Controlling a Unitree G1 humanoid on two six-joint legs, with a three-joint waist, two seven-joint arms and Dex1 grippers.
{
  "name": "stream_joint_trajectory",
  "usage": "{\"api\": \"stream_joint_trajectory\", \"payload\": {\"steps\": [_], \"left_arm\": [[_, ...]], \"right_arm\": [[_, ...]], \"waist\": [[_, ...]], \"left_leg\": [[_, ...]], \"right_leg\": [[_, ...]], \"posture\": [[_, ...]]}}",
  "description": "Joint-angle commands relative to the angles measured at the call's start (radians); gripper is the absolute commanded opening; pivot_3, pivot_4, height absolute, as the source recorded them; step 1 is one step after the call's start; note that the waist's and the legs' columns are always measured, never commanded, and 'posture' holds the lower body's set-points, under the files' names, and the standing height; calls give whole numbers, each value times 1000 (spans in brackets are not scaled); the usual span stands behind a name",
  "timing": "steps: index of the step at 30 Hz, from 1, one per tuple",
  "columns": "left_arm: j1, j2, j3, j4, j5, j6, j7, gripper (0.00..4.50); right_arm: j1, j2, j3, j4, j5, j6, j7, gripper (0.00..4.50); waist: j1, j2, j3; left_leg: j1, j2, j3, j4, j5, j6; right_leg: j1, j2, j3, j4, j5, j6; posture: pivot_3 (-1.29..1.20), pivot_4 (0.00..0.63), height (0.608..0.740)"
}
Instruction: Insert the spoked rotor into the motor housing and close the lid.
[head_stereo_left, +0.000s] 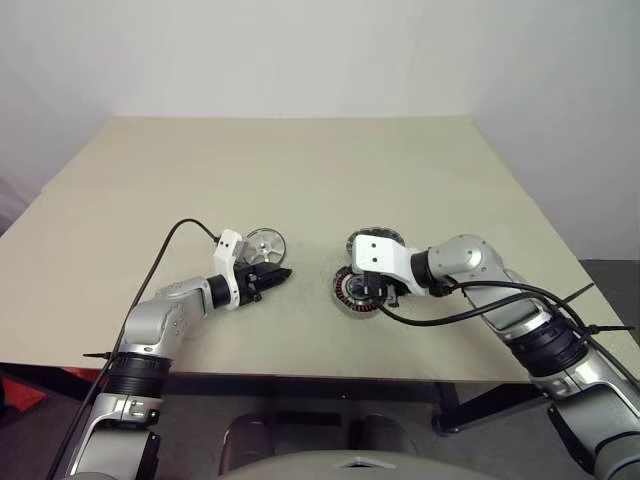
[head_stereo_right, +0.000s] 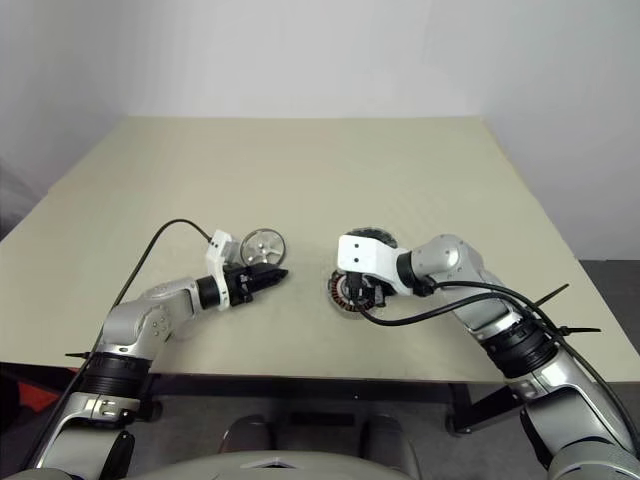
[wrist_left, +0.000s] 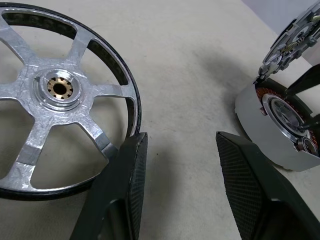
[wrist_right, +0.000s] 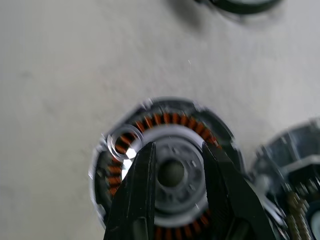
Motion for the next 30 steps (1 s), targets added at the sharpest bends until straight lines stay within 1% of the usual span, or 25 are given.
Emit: {"api": "stream_joint_trajectory", "payload": {"steps": [1,10,22,30], "left_arm": [[-1,5,21,-30,-5,-11,1,2315],[-5,12,23,-30,-5,-10,1,2315],[-5,21,32,-31,-8,-8,3,2315],[-7,20,33,-32,-6,-8,3,2315]], "right_arm": [[-15,-2,-22,-74,23,39,7,1585],[1,-3,-15,-89,28,83,4,1585],[22,-8,-9,-80,20,91,0,1585],[-11,3,-33,-15,-5,52,-49,1585]], "waist": [[0,0,0],[0,0,0],[0,0,0],[0,0,0]], "left_leg": [[0,0,0,0,0,0],[0,0,0,0,0,0],[0,0,0,0,0,0],[0,0,0,0,0,0]], "right_leg": [[0,0,0,0,0,0],[0,0,0,0,0,0],[0,0,0,0,0,0],[0,0,0,0,0,0]], "posture": [[0,0,740],[0,0,740],[0,0,740],[0,0,740]]}}
